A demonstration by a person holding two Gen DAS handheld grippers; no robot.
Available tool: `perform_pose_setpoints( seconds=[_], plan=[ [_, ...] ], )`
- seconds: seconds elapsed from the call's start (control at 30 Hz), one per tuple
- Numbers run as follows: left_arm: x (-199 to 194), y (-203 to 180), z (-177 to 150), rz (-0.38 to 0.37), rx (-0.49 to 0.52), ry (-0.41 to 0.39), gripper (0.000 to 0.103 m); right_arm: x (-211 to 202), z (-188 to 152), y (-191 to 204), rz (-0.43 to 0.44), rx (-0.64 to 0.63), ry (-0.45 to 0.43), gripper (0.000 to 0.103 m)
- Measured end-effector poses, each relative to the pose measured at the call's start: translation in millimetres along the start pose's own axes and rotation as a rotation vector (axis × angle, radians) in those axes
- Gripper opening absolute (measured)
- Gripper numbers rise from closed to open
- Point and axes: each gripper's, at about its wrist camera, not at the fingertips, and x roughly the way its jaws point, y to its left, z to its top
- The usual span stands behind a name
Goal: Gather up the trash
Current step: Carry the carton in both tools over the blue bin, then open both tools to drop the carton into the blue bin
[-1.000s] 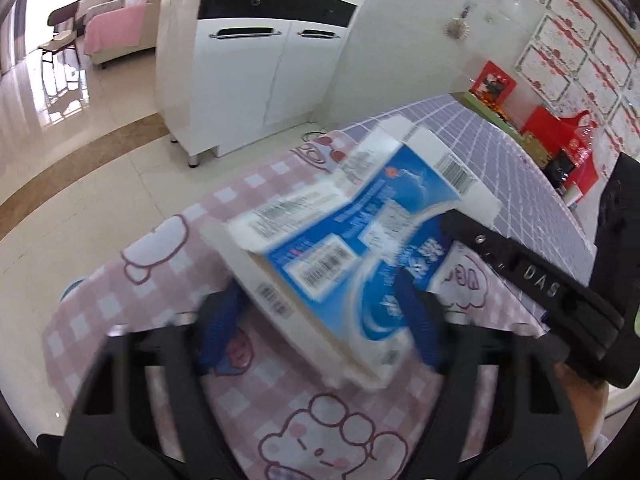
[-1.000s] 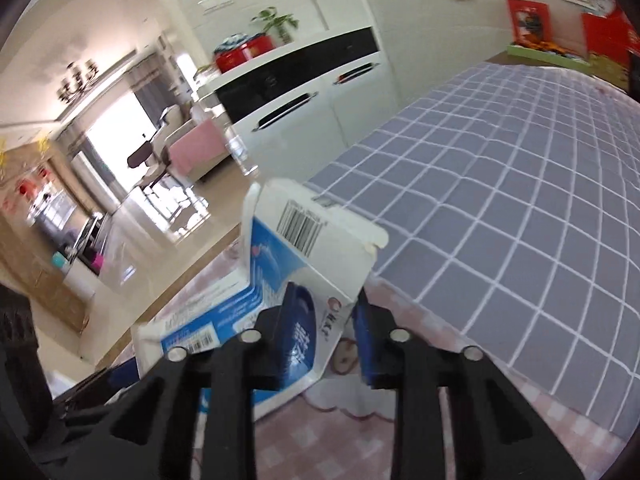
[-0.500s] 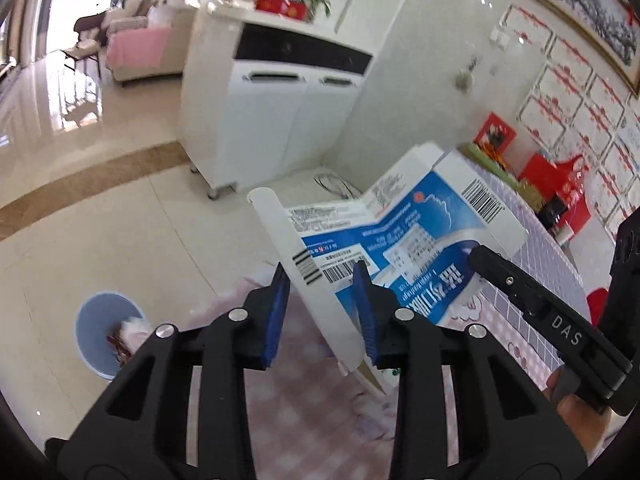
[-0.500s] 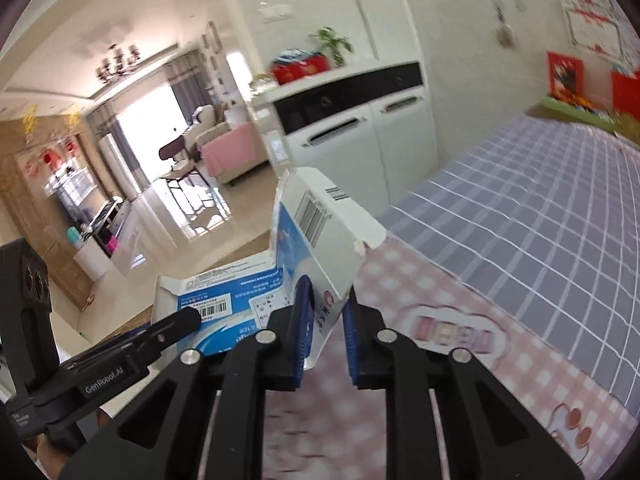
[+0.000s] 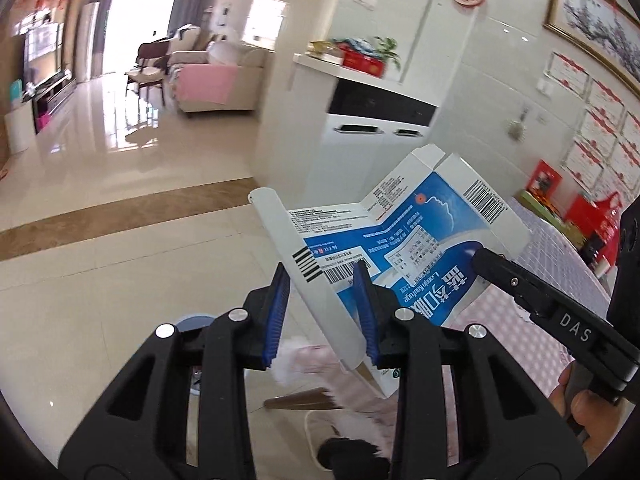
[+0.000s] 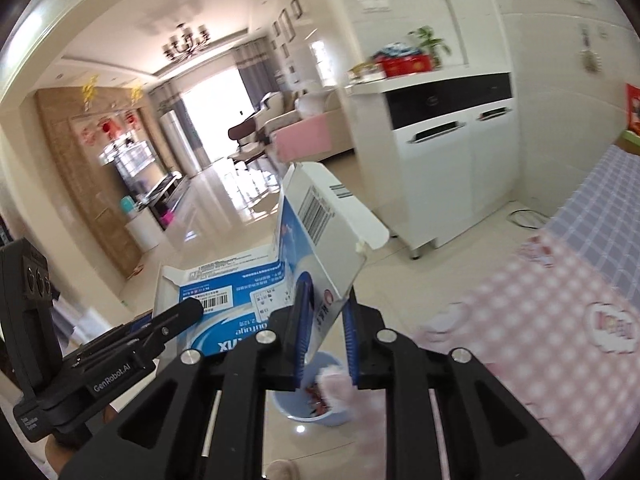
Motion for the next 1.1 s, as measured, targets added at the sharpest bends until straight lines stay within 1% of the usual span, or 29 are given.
perform_pose_setpoints(
  seconds=[0.07,0.23,0.37,0.47,0.73,0.77,0.8,0.83,0.87,0.9,0.93,0.97,1.0,1.03,1.1],
  plan=[
    [-1.7,19.9,0.9,0.020,-0.015,0.000,0.032,15.3,-2.3,18.3,0.022,-0.010,0.017,0.017],
    [4.0,66.6,-4.1,0.064,-0.054,0.018,0.032,56.0,-10.8,47.9,0.070,-0.016,0.080,0.017],
    [22.7,104.3,-10.6,0.094,-0.102,0.062,0.032,95.6,-19.6,65.6,0.092,-0.023,0.138,0.017],
    [38.2,124.3,-15.8,0.118,-0.123,0.091,0.032,128.9,-27.6,77.3,0.097,-0.032,0.183,0.017],
    [89.8,183.3,-37.2,0.165,-0.199,0.190,0.033,209.6,-47.7,88.5,0.103,-0.024,0.285,0.017],
    [94.7,189.5,-39.6,0.169,-0.208,0.198,0.035,222.3,-50.5,89.7,0.098,-0.017,0.296,0.018],
    [104.3,196.6,-41.7,0.167,-0.225,0.212,0.045,229.8,-51.8,89.0,0.093,-0.012,0.302,0.018],
    [111.9,200.7,-44.5,0.170,-0.235,0.223,0.052,242.0,-54.5,89.5,0.082,-0.006,0.310,0.021],
    [117.6,204.3,-46.4,0.183,-0.237,0.230,0.065,246.5,-59.4,90.8,0.073,-0.006,0.316,0.026],
    [123.4,208.2,-48.4,0.208,-0.236,0.237,0.071,255.3,-62.2,90.4,0.055,-0.004,0.324,0.041],
    [133.4,213.8,-51.7,0.243,-0.235,0.252,0.073,267.5,-66.2,88.5,0.029,0.000,0.341,0.050],
    [140.2,216.2,-52.3,0.259,-0.238,0.272,0.074,275.9,-68.9,89.2,0.016,0.004,0.356,0.050],
    [148.2,221.7,-56.4,0.276,-0.251,0.307,0.074,281.9,-72.7,87.3,0.002,0.007,0.373,0.050],
    [150.1,223.9,-60.7,0.277,-0.259,0.317,0.074,288.2,-77.5,88.2,-0.012,0.008,0.390,0.050],
    [153.1,225.7,-67.1,0.281,-0.258,0.328,0.074,293.4,-87.3,88.4,-0.008,0.013,0.419,0.050]
  ],
)
